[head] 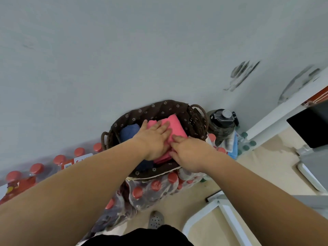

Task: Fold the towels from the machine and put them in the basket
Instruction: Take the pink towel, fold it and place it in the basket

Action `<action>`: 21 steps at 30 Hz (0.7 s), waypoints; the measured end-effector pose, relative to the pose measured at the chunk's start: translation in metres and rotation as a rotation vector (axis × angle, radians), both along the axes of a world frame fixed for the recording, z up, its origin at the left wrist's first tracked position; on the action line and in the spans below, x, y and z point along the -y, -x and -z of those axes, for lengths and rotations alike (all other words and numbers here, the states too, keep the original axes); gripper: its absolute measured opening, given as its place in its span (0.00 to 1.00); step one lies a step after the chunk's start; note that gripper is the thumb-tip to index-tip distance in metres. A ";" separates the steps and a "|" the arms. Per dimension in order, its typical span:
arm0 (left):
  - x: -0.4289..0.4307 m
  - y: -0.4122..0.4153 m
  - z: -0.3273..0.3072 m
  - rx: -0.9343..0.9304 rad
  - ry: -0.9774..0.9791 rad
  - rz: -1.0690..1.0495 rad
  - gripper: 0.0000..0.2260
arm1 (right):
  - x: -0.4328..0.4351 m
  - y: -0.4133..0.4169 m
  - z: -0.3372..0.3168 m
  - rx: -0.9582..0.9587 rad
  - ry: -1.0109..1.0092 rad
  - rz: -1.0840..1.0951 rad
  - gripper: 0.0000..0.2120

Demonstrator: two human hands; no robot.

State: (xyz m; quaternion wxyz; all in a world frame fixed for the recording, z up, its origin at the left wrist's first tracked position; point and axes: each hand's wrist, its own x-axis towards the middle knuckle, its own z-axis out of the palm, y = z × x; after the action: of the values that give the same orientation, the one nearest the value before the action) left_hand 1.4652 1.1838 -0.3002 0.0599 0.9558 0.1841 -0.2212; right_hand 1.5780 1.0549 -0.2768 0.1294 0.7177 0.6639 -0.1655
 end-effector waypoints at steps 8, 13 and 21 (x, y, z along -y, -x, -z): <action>-0.001 -0.006 0.004 -0.057 -0.101 0.067 0.34 | -0.015 0.002 -0.001 -0.057 0.280 0.095 0.31; -0.005 -0.007 0.005 0.014 -0.170 0.216 0.37 | 0.001 0.000 -0.012 -0.042 0.196 0.084 0.38; -0.009 -0.018 0.021 -0.016 -0.118 0.176 0.36 | 0.001 0.003 -0.005 0.014 0.307 0.118 0.49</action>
State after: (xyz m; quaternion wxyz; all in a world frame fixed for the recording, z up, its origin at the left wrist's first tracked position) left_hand 1.4828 1.1931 -0.3211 -0.0175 0.9684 0.1128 -0.2218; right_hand 1.5751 1.0539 -0.2717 0.2321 0.7284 0.5866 -0.2672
